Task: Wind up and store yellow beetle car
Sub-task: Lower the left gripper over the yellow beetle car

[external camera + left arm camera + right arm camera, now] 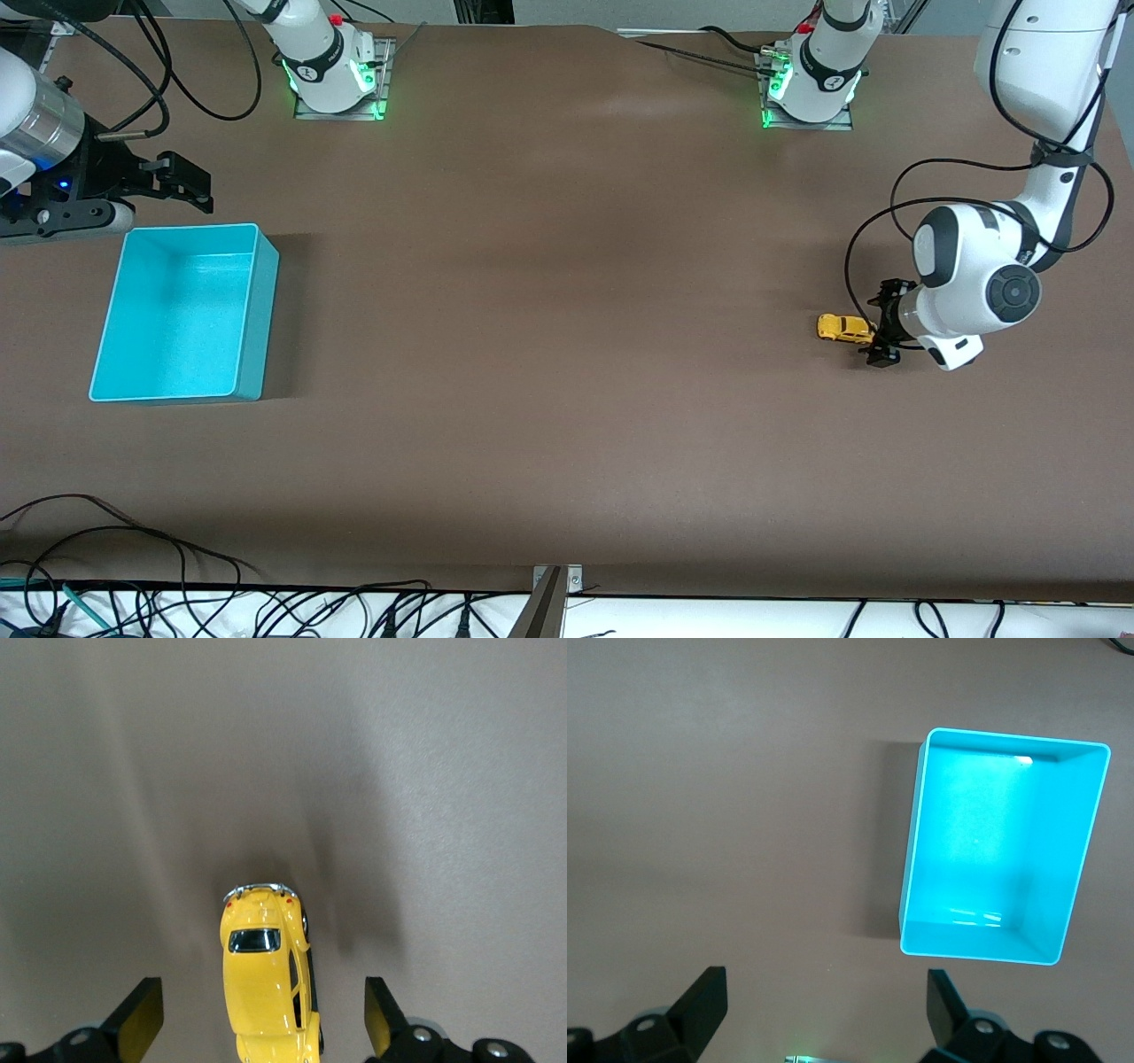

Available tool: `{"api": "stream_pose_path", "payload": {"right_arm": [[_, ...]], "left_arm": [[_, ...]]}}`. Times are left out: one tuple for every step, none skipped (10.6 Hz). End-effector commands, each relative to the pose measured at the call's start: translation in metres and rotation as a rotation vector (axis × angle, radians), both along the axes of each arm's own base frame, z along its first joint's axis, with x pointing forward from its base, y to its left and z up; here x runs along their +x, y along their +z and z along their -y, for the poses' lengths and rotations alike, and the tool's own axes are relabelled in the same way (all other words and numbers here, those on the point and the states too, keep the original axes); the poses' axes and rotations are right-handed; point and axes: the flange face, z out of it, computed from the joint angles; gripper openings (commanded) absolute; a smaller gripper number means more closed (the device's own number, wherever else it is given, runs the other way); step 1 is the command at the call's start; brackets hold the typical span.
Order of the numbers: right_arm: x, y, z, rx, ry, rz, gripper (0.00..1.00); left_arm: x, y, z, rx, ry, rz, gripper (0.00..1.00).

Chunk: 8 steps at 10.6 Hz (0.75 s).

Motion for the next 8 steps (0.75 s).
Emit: {"api": "stream_pose_path", "payload": {"right_arm": [[-0.0004, 0.0050, 0.0016, 0.014, -0.003, -0.008, 1.00], [-0.0007, 0.0059, 0.0017, 0.015, -0.003, -0.005, 1.00], [-0.0005, 0.0061, 0.0017, 0.015, -0.003, -0.003, 1.00], [-0.0007, 0.0060, 0.0017, 0.015, -0.003, -0.005, 1.00], [-0.0007, 0.0060, 0.0017, 0.015, -0.003, -0.005, 1.00], [-0.0008, 0.0058, 0.0015, 0.016, -0.003, -0.006, 1.00], [-0.0008, 0.0058, 0.0017, 0.015, -0.002, -0.006, 1.00], [-0.0004, 0.0050, 0.0015, 0.016, 0.003, -0.008, 1.00]], "left_arm": [[-0.0018, -0.0108, 0.0144, -0.013, 0.029, -0.009, 1.00], [-0.0047, -0.0136, 0.0162, -0.014, 0.030, -0.017, 1.00], [-0.0059, -0.0147, 0.0171, -0.014, 0.032, -0.020, 0.96], [-0.0059, -0.0147, 0.0171, -0.013, 0.035, -0.020, 0.90], [-0.0067, -0.0161, 0.0171, -0.013, 0.034, -0.023, 0.85], [-0.0067, -0.0162, 0.0171, -0.013, 0.035, -0.023, 0.77], [-0.0063, -0.0165, 0.0171, -0.013, 0.035, -0.023, 0.64], [-0.0065, -0.0174, 0.0171, -0.013, 0.034, -0.025, 0.44]]}}
